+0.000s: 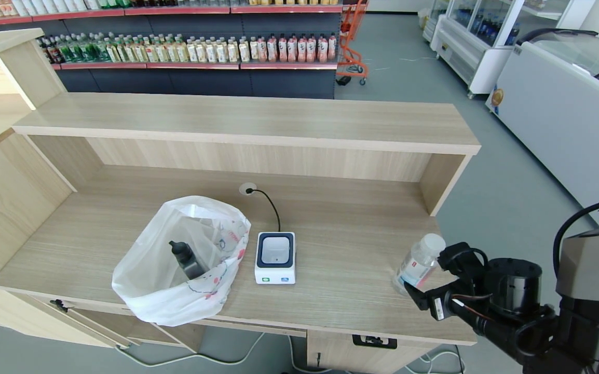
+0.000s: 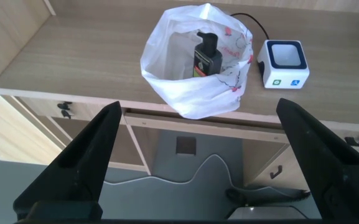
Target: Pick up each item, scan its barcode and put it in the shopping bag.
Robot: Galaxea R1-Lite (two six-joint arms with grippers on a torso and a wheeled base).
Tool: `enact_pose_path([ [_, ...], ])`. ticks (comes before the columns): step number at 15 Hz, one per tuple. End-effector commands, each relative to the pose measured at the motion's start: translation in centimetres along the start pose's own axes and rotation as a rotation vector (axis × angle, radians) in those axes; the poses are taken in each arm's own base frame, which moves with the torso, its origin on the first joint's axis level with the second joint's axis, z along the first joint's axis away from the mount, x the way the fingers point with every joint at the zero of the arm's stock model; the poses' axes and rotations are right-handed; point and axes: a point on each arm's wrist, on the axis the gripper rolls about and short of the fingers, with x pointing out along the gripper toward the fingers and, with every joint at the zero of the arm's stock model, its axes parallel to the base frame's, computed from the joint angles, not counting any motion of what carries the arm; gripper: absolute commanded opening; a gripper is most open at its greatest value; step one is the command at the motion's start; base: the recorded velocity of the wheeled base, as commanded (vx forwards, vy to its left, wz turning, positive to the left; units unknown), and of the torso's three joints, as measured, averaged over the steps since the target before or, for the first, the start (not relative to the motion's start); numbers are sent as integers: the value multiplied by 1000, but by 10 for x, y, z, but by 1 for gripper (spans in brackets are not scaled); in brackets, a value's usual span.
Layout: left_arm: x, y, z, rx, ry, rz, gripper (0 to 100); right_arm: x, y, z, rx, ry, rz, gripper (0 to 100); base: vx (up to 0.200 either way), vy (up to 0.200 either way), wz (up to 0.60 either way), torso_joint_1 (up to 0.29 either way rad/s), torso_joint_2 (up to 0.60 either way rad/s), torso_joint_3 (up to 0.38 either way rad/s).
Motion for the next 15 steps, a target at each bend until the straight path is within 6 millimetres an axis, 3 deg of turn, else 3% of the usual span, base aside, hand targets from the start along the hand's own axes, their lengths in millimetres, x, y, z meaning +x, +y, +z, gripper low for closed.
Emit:
enact_pose_path([
  [1, 0, 0, 0, 0, 0, 0, 100, 7, 1, 1, 1, -12, -1, 100, 0, 0, 0, 0, 0, 0],
  [15, 0, 0, 0, 0, -2, 0, 100, 38, 15, 8, -7, -80, 39, 100, 0, 0, 0, 0, 0, 0],
])
